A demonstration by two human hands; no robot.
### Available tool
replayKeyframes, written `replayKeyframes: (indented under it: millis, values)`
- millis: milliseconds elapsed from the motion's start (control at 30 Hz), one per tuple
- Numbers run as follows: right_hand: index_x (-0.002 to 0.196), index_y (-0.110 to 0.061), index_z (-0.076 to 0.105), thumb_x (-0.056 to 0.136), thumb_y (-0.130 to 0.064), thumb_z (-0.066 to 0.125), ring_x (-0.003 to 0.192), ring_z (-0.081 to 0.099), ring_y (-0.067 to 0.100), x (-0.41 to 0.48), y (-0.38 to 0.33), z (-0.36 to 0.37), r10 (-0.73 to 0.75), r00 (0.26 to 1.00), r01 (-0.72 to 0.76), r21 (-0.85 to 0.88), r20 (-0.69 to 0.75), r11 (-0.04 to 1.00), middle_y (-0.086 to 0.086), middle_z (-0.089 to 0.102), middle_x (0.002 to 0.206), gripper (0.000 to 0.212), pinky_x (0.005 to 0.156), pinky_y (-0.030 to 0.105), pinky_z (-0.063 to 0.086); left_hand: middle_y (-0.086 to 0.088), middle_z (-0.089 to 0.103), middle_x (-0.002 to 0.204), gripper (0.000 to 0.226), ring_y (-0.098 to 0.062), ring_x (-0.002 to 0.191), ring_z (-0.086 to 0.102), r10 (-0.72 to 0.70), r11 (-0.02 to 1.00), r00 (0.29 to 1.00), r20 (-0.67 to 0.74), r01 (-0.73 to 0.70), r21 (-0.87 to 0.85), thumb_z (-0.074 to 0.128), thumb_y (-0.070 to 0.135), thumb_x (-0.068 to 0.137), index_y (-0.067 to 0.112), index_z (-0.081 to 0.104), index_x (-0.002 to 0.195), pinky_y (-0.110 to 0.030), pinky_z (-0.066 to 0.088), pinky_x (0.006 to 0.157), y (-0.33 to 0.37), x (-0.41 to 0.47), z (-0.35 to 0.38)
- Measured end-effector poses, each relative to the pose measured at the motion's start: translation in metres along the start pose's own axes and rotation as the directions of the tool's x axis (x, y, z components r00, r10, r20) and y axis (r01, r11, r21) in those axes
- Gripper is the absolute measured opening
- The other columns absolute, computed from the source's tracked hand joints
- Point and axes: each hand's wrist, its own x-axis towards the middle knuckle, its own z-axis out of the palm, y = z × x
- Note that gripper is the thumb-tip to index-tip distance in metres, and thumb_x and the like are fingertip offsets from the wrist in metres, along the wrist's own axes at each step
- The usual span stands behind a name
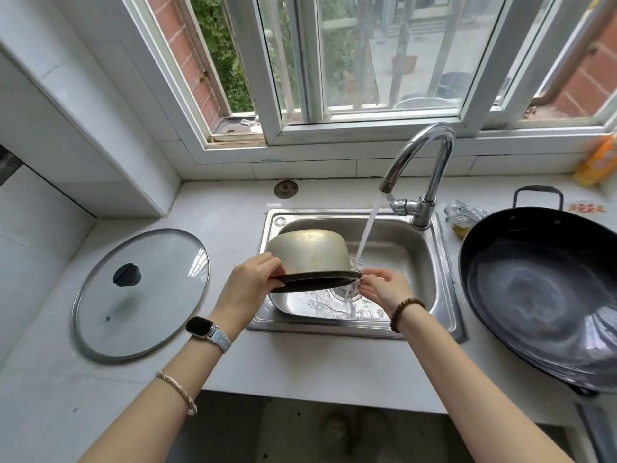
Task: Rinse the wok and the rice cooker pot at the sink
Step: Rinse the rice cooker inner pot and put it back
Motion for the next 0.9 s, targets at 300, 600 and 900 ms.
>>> replayKeyframes:
  millis: [300, 600, 900]
  values:
    - [0.086, -0.002, 0.061, 0.093, 0.0, 0.053, 0.065, 0.062, 0.021, 0.012, 0.011, -0.011, -0.007, 0.996, 0.005, -0.02, -0.085, 1.0, 0.017, 0.062, 0.075, 0.01, 0.064, 0.024, 0.058, 0.004, 0.058, 0.074, 0.025, -0.015, 0.067, 0.055, 0.114, 0.993, 0.993, 0.013, -0.114, 0.019, 0.081, -0.003, 0.069, 0.012, 0.062, 0.076, -0.034, 0.05, 0.056, 0.006, 0.018, 0.012]
    - [0.081, -0.016, 0.066, 0.087, 0.002, 0.049, 0.082, 0.064, 0.024, 0.012, 0.014, -0.055, -0.114, 0.977, 0.075, -0.211, -0.178, 0.975, 0.009, 0.064, 0.083, 0.026, 0.088, 0.038, 0.055, 0.003, 0.057, 0.073, 0.025, -0.015, 0.066, 0.054, 0.166, 0.985, 0.985, 0.049, -0.163, -0.047, 0.081, -0.004, 0.067, 0.01, 0.061, 0.074, -0.026, 0.047, 0.056, 0.022, 0.049, 0.051]
    - [0.09, -0.026, 0.069, 0.08, -0.004, 0.067, 0.092, 0.058, 0.005, 0.004, 0.011, -0.074, -0.522, 0.853, 0.398, -0.62, -0.022, 0.676, -0.005, 0.061, 0.098, 0.024, 0.084, 0.019, 0.044, 0.004, 0.058, 0.075, 0.023, -0.015, 0.069, 0.055, 0.19, 0.979, 0.979, 0.075, -0.183, -0.088, 0.078, -0.002, 0.069, 0.011, 0.061, 0.074, -0.033, 0.05, 0.059, 0.037, 0.076, 0.075]
